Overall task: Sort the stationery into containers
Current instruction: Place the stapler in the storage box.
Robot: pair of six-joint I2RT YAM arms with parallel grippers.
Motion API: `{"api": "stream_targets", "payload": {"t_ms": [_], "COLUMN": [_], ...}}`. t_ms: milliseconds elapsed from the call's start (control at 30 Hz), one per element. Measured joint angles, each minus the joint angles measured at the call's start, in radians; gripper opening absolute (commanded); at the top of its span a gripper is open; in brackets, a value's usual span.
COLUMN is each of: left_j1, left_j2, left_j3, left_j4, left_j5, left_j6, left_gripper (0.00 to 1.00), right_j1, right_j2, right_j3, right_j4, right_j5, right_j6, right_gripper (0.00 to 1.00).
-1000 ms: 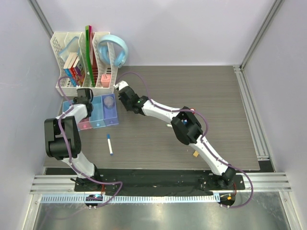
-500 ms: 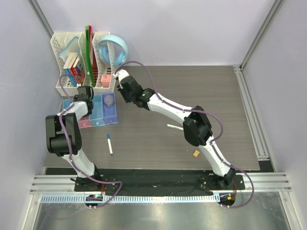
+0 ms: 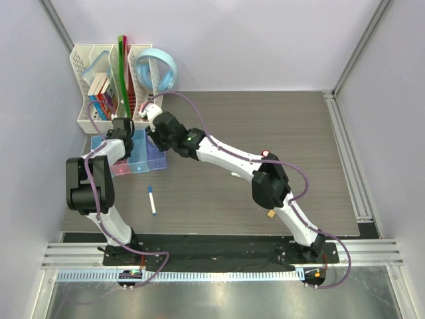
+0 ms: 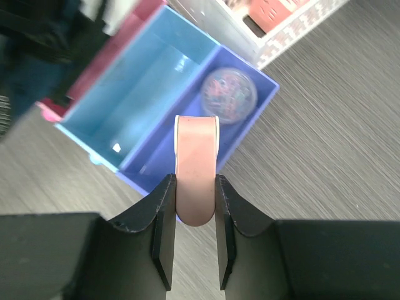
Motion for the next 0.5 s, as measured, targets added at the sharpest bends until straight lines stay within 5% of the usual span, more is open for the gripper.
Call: {"api": "stream_targets", "payload": {"t_ms": [500], "left_j1": [-0.001], "left_j2": [-0.002], "left_j3": [-0.002], "left_j4": [0.000], "left_j5": [0.001], "left_j6": [-0.001], "left_gripper": [0.20], "right_j1": [0.018], "right_j2": [0.086], "right_j3": [0.039], "right_j4": [0.000], "right_j5": [-0.013], "right_j6": [0.000], "right_gripper": [0.13]}}
